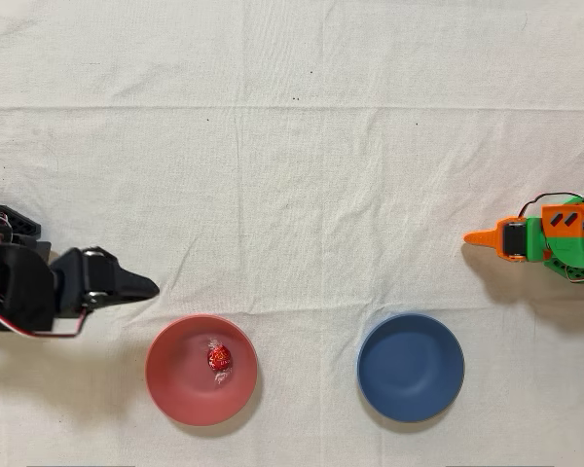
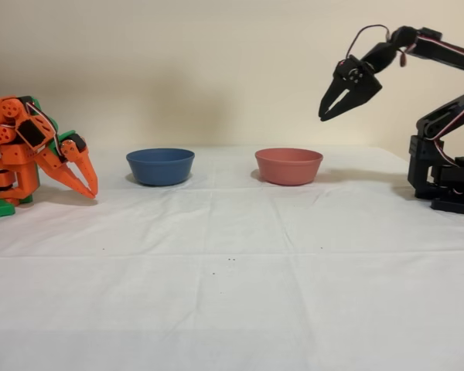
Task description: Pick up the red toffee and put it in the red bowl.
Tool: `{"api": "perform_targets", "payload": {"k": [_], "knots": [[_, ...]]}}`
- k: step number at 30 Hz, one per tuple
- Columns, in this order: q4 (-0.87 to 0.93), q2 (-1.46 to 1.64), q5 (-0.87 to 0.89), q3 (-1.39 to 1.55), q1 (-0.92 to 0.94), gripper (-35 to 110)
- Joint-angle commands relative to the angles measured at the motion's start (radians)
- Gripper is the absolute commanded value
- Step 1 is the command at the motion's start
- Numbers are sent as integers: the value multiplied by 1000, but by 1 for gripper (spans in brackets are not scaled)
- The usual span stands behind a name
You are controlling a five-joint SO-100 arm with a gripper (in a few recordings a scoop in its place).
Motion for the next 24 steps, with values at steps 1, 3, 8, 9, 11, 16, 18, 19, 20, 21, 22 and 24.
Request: {"api": "perform_targets", "payload": {"k": [1, 3, 8, 9, 11, 16, 18, 19, 20, 21, 22, 24], "knots": [[2, 150, -2, 55, -9, 1], [-2, 195, -6, 97, -9, 1], [-41, 311, 25, 210, -9, 1], [-52, 330, 37, 233, -12, 1], [-72, 371, 63, 282, -20, 1], [-114, 459, 130, 385, -69, 1], [-129, 485, 167, 425, -92, 1], [-135, 500, 186, 449, -100, 1], [-143, 523, 201, 476, -109, 1], [-147, 548, 213, 502, -117, 1], [-150, 572, 229, 525, -127, 1], [-149, 624, 258, 568, -147, 1]]}}
